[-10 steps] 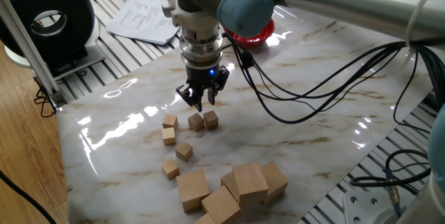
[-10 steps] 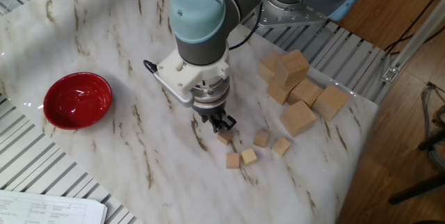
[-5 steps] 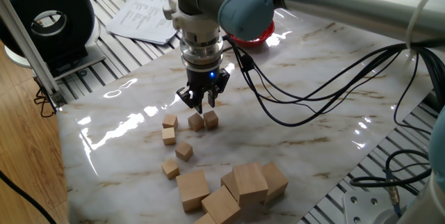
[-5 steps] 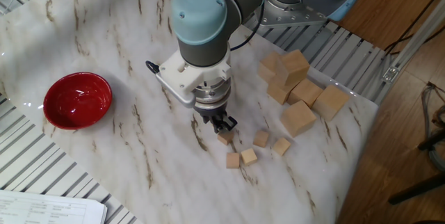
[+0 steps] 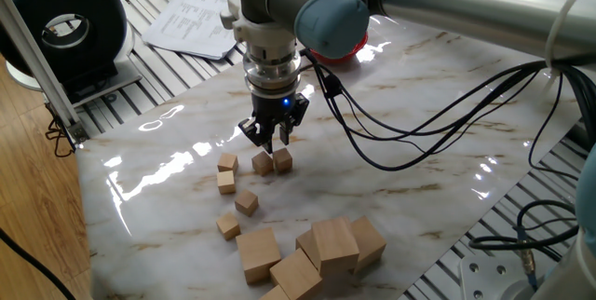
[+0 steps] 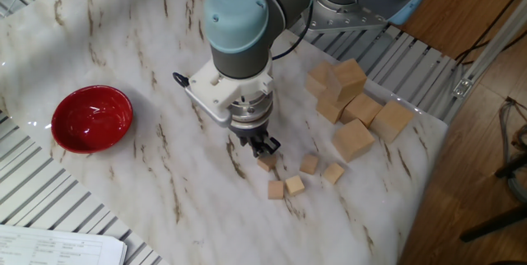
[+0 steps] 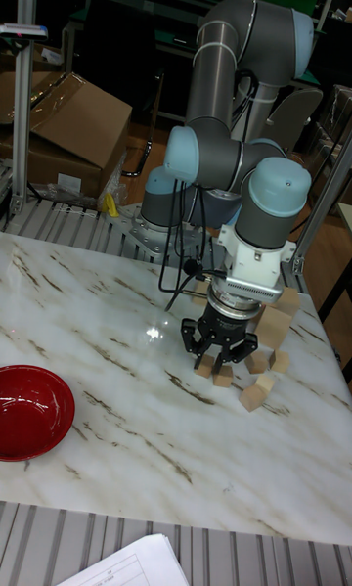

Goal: Stack the blocks into a pyramid shape

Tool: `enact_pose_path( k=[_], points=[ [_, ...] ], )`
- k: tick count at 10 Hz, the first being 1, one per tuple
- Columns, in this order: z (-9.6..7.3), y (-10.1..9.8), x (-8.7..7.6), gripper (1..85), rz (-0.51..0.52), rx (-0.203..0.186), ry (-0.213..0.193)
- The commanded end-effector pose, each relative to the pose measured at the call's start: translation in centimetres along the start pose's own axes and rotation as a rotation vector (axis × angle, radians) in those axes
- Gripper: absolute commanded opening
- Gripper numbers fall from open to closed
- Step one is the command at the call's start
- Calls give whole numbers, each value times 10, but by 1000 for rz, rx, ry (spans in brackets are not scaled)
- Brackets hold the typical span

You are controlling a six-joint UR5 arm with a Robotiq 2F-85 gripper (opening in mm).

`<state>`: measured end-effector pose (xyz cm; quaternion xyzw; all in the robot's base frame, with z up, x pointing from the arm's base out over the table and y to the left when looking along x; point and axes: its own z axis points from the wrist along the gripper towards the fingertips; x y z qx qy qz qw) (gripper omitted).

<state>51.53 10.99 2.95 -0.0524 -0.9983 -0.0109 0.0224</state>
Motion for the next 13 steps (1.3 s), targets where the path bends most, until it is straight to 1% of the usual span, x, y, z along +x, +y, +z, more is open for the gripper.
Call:
enact_pose_path(
  k=[1, 6, 9, 11, 13],
  points=[
    [1, 1, -1, 373, 6, -14, -1],
    [6, 5, 0, 373, 10, -14, 0],
    [4, 0, 6, 373, -3, -23, 1],
    [4, 0, 6, 373, -4, -20, 2],
    [5, 2, 4, 373, 2, -26, 0]
  ],
)
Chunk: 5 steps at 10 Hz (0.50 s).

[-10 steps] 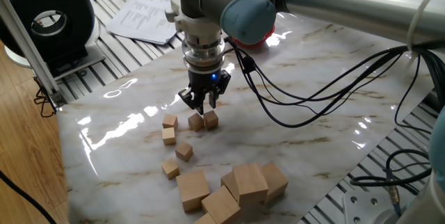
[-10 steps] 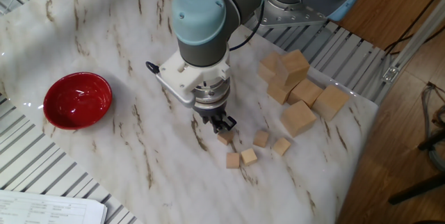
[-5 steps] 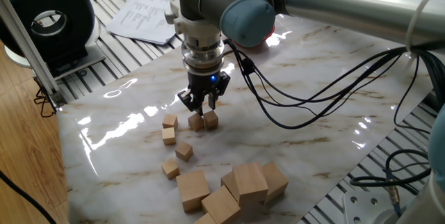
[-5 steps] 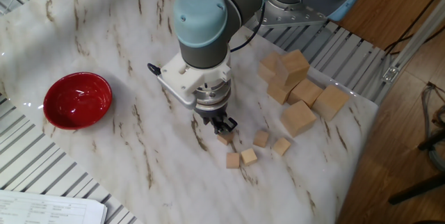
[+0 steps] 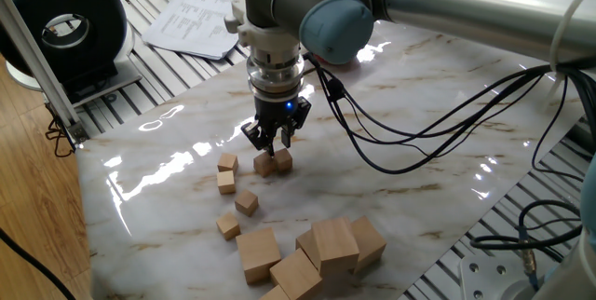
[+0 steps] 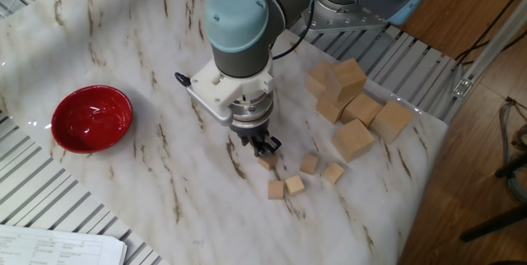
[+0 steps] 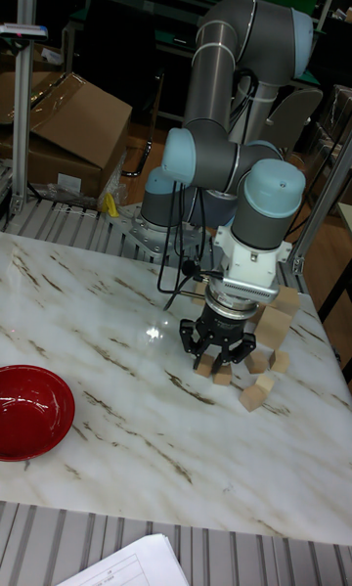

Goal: Stack the blocks into a pyramid shape

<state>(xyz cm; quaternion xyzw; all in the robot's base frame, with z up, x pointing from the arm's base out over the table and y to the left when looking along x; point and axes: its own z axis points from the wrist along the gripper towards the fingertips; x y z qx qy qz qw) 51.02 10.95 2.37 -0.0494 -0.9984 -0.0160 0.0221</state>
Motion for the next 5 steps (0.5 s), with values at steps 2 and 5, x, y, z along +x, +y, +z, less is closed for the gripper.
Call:
enact_pose_path(
  k=[2, 5],
  points=[
    [1, 3, -2, 370, 10, -18, -1],
    [-1, 6, -1, 373, 9, -29, -3]
  ],
)
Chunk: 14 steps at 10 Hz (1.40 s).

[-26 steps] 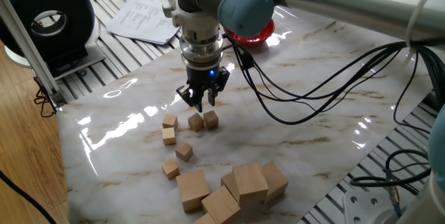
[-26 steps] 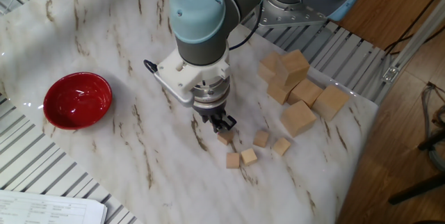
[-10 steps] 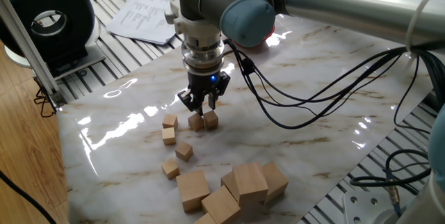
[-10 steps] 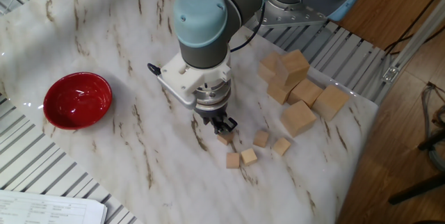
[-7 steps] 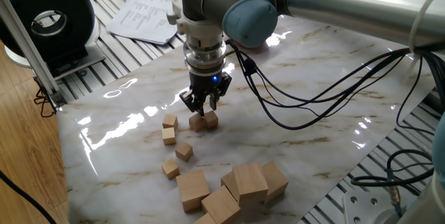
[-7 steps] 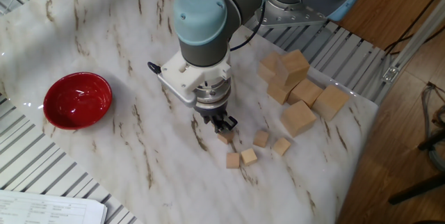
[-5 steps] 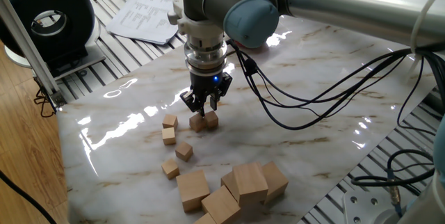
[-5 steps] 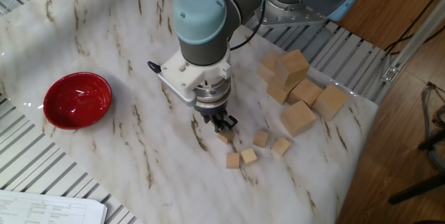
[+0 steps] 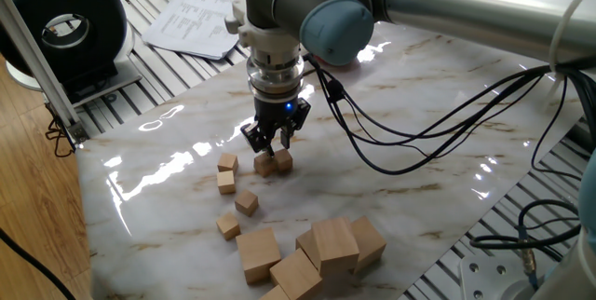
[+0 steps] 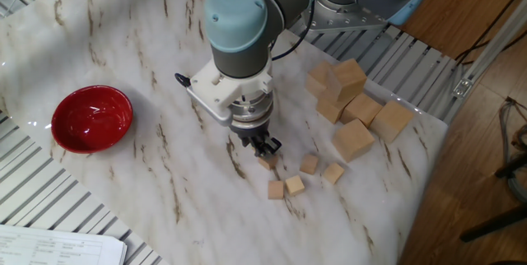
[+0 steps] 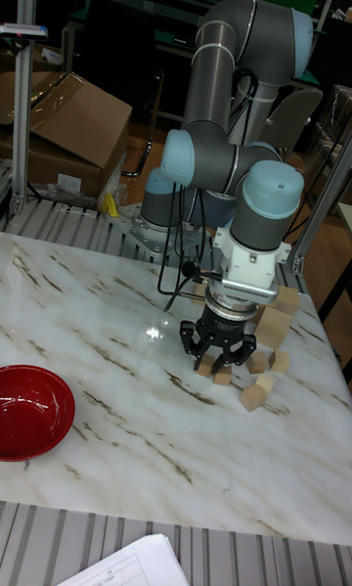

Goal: Stack the blocks into a pyramid shape

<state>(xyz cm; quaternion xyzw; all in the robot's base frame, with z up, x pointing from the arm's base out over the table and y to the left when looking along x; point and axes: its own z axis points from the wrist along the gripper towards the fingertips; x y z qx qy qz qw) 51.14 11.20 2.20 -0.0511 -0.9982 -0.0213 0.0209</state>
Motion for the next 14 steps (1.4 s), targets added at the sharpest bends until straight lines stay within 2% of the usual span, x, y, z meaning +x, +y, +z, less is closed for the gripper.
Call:
enact_pose_path(
  k=[1, 5, 6, 8, 10, 11, 12, 13, 14],
  points=[
    [-4, 4, 0, 373, 6, -24, -1],
    [-8, 3, 1, 383, -15, -18, -7],
    [-8, -2, 0, 387, -34, 6, -10],
    [-7, 4, 3, 387, -51, -1, -4],
    [-10, 7, 17, 407, -137, -2, 52],
    [-11, 6, 18, 417, -159, 19, 56],
    [-11, 1, 15, 417, -168, 45, 48],
    [-8, 0, 12, 407, -149, 49, 40],
    [-5, 1, 9, 400, -137, 32, 29]
  ],
)
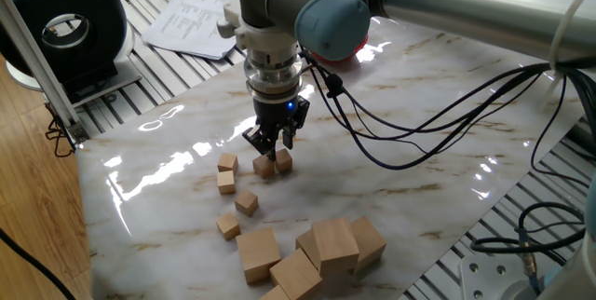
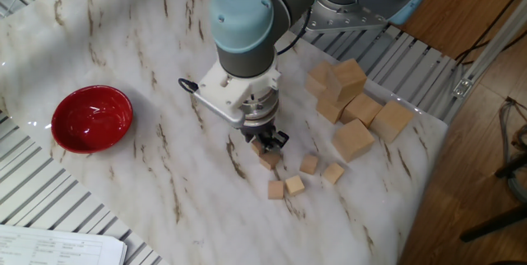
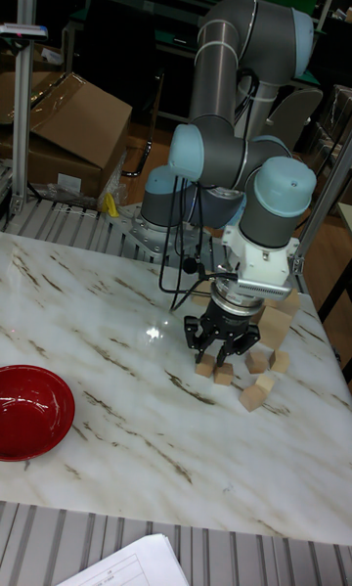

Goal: Stack the blocks into a pyramid shape

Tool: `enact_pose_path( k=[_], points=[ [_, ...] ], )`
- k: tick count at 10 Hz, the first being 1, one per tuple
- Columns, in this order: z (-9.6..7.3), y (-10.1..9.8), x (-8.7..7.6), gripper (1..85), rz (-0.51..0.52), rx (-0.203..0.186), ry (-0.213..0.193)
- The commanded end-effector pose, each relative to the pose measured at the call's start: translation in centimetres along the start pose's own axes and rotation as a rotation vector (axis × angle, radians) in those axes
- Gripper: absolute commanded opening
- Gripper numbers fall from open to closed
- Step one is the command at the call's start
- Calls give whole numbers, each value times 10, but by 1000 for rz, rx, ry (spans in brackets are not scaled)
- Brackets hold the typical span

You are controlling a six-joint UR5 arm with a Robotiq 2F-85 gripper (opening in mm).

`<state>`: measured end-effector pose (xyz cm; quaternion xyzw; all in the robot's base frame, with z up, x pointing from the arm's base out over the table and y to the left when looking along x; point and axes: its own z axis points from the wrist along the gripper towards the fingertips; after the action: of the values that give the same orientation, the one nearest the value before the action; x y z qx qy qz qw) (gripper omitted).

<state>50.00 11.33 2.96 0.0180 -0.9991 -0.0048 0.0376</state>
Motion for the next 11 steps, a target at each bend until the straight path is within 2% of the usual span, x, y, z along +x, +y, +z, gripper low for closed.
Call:
enact_pose_path(
  k=[1, 3, 6, 8, 11],
  points=[
    [3, 0, -3, 400, 5, -15, -11],
    [4, 5, -5, 400, 26, -47, -16],
    [4, 3, -6, 387, 53, -64, -24],
    [5, 0, -9, 383, 63, -92, -45],
    [2, 0, -10, 400, 74, -89, -58]
  ],
)
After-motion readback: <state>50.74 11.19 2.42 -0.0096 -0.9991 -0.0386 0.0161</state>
